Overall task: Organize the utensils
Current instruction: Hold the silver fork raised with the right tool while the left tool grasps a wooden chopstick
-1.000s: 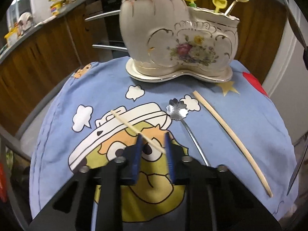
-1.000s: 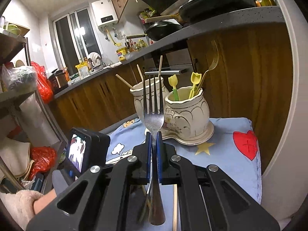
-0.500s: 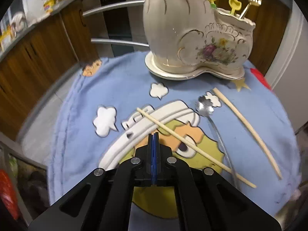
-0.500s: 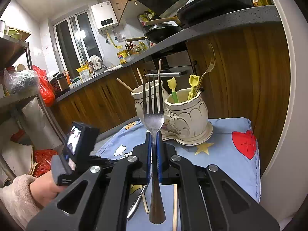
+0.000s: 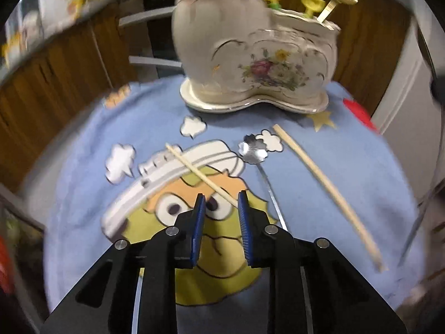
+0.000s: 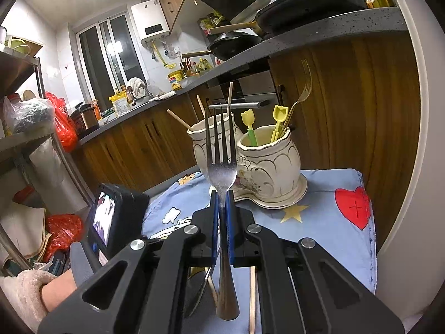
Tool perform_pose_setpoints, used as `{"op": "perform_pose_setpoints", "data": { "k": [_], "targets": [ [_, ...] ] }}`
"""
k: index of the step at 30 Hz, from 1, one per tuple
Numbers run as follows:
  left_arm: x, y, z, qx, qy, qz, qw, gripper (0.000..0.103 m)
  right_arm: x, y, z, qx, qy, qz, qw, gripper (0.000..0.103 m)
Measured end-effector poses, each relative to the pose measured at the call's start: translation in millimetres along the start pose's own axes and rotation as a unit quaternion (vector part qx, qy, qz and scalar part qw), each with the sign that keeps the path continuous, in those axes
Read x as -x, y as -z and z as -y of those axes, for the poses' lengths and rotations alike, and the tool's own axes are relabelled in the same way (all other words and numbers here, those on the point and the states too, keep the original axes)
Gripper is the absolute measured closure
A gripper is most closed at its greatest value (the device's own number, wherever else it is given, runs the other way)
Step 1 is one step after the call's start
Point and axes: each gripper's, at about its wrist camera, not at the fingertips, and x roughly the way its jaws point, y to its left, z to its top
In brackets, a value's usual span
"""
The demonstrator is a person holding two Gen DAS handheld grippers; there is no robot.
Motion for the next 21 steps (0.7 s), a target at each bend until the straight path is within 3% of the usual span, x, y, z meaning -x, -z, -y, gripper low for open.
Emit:
{"op": "perform_pose_setpoints", "data": {
  "k": [7,12,15,16,21],
  "targets": [
    [-3,-3,5,0.022,0.015,-0.008,0.9996,0.069,0,0,-1,0.000,-0.002,0.000,1.000,0.098],
    [-5,0,20,-0.005,-0.002,-0.003,1.0000,0.064,0,0,0,0.000,-0.002,0.000,1.000,0.098],
    [-6,2,26,-0.038,-0.011,0.008,0.9992,0.072,0,0,0,0.000,-0.002,0.000,1.000,0.098],
    [-6,2,26,-0.047,-0.007,0.008,0.9988,0.082,0,0,0,0.000,-0.002,0.000,1.000,0.098],
    [2,2,12,-0.068,0.028,-0.004,0.9973,0.087,0,0,1,0.000,-0.003,0.001,1.000,0.098]
  ]
}}
